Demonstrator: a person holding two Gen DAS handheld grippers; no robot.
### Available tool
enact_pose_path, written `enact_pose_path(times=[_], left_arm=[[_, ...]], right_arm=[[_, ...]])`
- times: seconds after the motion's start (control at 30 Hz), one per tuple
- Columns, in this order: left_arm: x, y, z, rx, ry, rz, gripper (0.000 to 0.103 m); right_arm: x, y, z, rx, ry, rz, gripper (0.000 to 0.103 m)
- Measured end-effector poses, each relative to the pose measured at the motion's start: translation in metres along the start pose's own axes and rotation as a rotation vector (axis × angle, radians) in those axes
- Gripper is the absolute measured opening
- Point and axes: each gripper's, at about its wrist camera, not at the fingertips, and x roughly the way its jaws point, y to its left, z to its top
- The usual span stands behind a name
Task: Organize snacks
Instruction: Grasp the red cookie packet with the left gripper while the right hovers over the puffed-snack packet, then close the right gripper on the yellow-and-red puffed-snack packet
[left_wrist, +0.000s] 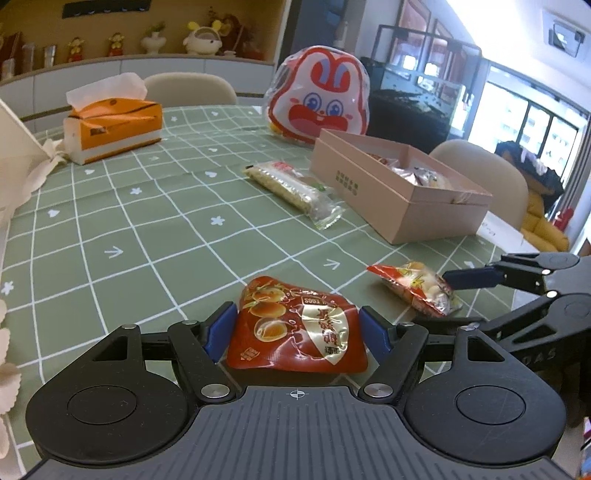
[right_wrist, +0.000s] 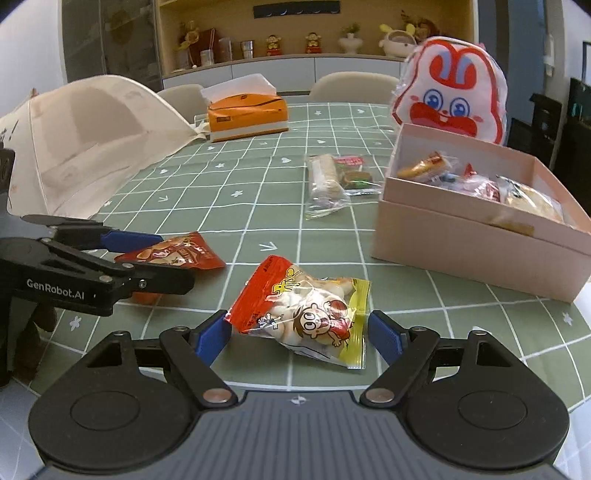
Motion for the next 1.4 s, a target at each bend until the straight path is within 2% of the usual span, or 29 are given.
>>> enact_pose_path(times=[0.13,0.27,0.33,0.4,0.5,0.6,0.8,0.93,1.03,1.2,1.4], left_arm=[[-0.001,0.001,-0.001,-0.008,-0.005,-0.004,0.078],[-0.001,0.0,-0.001,-0.009,-0.009,-0.003,0.078],[-0.001,-0.001,-0.001,-0.004,-0.008,0.001,0.078],[-0.001,-0.001,-0.001,0.003,-0.006,0.006,0.078],[-0.001,-0.002,-0.001,0.004,-0.007,0.007,0.078],[-0.001,-0.002,-0.001,0.005,-0.006,0.008,0.078],[-0.001,-0.002,-0.001,0.005,-0.006,0.008,0.078],[0.0,-0.001,-0.001,0.005,-0.006,0.008,0.078],[-0.001,-0.002,-0.002,0.002,-0.007,0.006,0.078],[-0.001,-0.002,-0.002,0.0,-0.008,0.005,0.078],[-0.001,-0.002,-0.002,0.0,-0.008,0.005,0.078]], right_arm=[[-0.01,-0.006,-0.007,-0.026,0.002,-0.102,0.082],[-0.023,-0.025,-0.017,-0.043,-0.01,-0.307,0.082],[-0.028,-0.032,-0.02,-0.031,-0.011,-0.354,0.082],[-0.037,-0.037,-0.02,0.019,-0.018,-0.302,0.082],[-0.044,-0.038,-0.014,0.116,-0.029,-0.165,0.082],[-0.036,-0.03,0.002,0.145,-0.032,-0.12,0.082],[0.005,-0.008,0.031,0.102,-0.023,-0.132,0.082],[0.026,0.0,0.036,0.056,-0.007,-0.183,0.082],[0.032,-0.005,0.032,0.085,0.041,-0.174,0.082],[0.022,-0.013,0.023,0.121,0.068,-0.168,0.083],[0.019,-0.016,0.017,0.128,0.096,-0.135,0.097]])
